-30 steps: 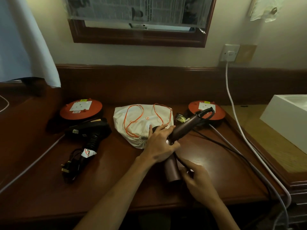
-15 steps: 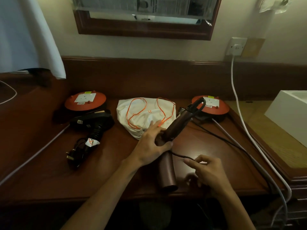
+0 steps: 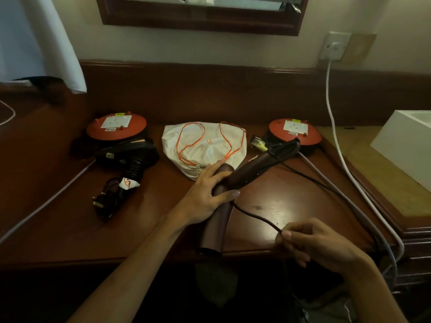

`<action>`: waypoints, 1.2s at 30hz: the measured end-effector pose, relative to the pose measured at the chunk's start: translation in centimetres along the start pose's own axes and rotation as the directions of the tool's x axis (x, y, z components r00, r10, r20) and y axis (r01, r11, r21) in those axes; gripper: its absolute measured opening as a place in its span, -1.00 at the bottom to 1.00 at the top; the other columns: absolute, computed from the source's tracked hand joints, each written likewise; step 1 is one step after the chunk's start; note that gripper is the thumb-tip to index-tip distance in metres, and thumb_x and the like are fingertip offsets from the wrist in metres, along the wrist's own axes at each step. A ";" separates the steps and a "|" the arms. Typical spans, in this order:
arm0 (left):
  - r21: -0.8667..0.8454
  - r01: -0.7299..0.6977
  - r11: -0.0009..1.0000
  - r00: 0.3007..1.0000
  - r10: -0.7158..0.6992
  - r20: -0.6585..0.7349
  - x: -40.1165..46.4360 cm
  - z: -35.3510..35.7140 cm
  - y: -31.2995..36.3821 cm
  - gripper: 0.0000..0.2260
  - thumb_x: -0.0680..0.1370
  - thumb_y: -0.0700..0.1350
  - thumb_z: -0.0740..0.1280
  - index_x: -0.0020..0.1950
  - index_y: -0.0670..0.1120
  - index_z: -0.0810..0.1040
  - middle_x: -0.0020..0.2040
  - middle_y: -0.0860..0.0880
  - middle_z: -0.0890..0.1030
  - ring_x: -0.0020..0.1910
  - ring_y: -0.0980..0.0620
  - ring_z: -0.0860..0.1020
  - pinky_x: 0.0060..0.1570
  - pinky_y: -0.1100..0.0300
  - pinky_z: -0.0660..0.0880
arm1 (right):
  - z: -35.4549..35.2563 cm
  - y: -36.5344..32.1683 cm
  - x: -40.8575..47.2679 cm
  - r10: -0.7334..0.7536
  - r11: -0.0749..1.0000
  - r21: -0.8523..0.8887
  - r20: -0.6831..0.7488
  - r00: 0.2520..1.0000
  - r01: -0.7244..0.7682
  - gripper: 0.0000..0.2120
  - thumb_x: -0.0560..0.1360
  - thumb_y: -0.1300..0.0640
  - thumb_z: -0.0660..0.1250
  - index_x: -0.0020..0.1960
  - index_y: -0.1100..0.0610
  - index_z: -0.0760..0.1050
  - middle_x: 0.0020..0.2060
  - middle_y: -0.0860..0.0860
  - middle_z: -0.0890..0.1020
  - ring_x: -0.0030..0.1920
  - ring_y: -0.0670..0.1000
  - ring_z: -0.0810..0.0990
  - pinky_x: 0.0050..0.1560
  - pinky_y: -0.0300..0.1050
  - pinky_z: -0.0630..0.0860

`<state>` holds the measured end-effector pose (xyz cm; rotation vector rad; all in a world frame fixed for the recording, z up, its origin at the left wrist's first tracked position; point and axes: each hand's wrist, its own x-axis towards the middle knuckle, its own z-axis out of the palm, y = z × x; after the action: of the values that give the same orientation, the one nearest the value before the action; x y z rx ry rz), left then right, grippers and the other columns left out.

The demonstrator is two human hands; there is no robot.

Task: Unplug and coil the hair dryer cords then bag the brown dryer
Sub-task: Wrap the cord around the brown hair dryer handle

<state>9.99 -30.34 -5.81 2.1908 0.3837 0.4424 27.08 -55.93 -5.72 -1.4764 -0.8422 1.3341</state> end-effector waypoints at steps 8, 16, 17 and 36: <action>0.039 -0.028 0.999 0.999 0.026 0.043 0.6 0.5 0.2 -0.52 0.53 0.30 0.30 0.42 0.19 0.47 0.64 0.14 0.09 0.64 0.00 -0.10 0.56 -0.22 -0.04 | -1.9 1.0 -1.6 0.135 0.990 0.023 0.127 0.983 -0.138 -0.74 0.63 0.16 0.33 -0.04 0.39 0.55 -0.31 0.22 0.54 -0.44 0.03 0.45 -0.34 -0.11 0.51; 0.016 -0.097 0.995 0.994 0.096 0.057 0.3 -0.3 -0.2 -0.56 0.56 0.18 0.38 0.39 0.05 0.53 0.60 0.13 0.18 0.61 0.09 0.04 0.55 -0.18 0.10 | -4.3 -3.6 -0.3 -0.007 0.986 -0.164 -0.206 0.979 -0.027 -0.74 0.58 0.16 0.29 -0.16 0.33 0.58 -0.45 0.15 0.51 -0.42 0.10 0.54 -0.28 -0.10 0.54; 0.026 -0.115 0.993 0.991 0.113 0.065 0.2 -0.3 -0.3 -0.55 0.55 0.16 0.40 0.39 0.04 0.53 0.59 0.12 0.19 0.60 0.09 0.04 0.55 -0.18 0.10 | -4.5 -3.8 0.5 -0.018 0.996 -0.088 -0.275 0.961 -0.006 -0.73 0.57 0.14 0.30 -0.15 0.35 0.55 -0.52 0.13 0.41 -0.49 0.08 0.51 -0.33 -0.10 0.56; 0.574 -0.016 0.818 0.983 -0.092 0.159 0.1 1.1 6.3 -0.49 0.41 0.10 0.48 0.26 0.08 0.33 0.41 0.08 0.37 0.56 -0.13 0.05 0.41 -0.32 0.23 | -1.7 -17.2 8.4 -0.012 0.789 -0.608 -0.163 0.987 -0.091 -0.81 0.62 0.14 0.31 -0.01 0.24 0.62 -0.48 0.03 0.47 -0.52 -0.02 0.35 -0.52 -0.17 0.27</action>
<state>11.30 -34.81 -1.46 2.7805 0.5101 0.0990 31.89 -42.97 7.61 -2.0844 -1.2182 0.9837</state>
